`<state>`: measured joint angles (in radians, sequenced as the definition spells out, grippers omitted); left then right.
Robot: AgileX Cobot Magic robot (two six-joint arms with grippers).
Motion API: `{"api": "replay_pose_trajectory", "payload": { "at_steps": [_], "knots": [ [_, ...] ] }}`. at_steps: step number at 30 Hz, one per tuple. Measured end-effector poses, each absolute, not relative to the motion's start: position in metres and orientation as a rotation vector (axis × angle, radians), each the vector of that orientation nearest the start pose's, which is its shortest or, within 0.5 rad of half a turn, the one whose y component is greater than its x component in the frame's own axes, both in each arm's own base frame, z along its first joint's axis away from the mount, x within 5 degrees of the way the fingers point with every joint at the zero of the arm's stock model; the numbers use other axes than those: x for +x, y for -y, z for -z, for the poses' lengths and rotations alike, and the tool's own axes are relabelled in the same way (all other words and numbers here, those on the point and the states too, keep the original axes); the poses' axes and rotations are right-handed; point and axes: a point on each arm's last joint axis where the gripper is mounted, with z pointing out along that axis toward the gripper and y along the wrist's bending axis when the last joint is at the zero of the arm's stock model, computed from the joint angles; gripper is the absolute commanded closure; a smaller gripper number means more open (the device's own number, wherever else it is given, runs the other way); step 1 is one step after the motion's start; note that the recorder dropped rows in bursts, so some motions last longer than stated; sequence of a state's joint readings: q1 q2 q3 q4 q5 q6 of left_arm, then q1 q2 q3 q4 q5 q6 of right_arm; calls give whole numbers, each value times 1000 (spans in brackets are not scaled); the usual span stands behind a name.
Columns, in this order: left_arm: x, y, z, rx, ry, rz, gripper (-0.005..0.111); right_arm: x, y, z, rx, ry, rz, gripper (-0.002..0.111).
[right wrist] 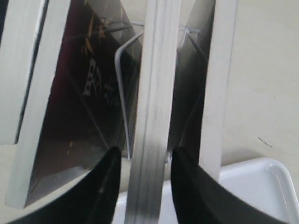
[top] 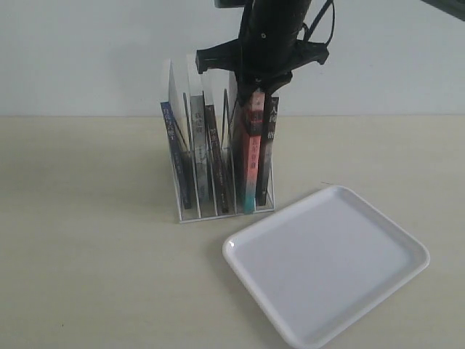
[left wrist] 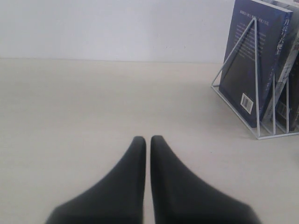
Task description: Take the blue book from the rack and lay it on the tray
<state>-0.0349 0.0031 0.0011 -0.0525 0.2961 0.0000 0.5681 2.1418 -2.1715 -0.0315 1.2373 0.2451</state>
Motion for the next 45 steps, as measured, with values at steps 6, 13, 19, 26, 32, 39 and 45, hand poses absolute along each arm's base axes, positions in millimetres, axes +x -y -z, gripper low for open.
{"api": "replay_pose_trajectory", "payload": {
  "at_steps": [6,13,19,26,32,39,45],
  "knots": [
    [55,3,-186,-3,-1784,75,103,399,-251,-312,-441,-2655,-207,67],
    [55,3,-186,-3,-1784,75,103,384,-244,-348,-425,-2588,-278,70],
    [55,3,-186,-3,-1784,75,103,370,-247,-369,-430,-2569,-446,102],
    [55,3,-186,-3,-1784,75,103,357,-268,-367,-554,-2567,-559,108],
    [55,3,-186,-3,-1784,75,103,336,-307,-362,-675,-2474,-472,108],
    [55,3,-186,-3,-1784,75,103,339,-331,-351,-699,-2347,-404,102],
    [55,3,-186,-3,-1784,75,103,351,-339,-331,-691,-2332,-375,59]
  ]
}}
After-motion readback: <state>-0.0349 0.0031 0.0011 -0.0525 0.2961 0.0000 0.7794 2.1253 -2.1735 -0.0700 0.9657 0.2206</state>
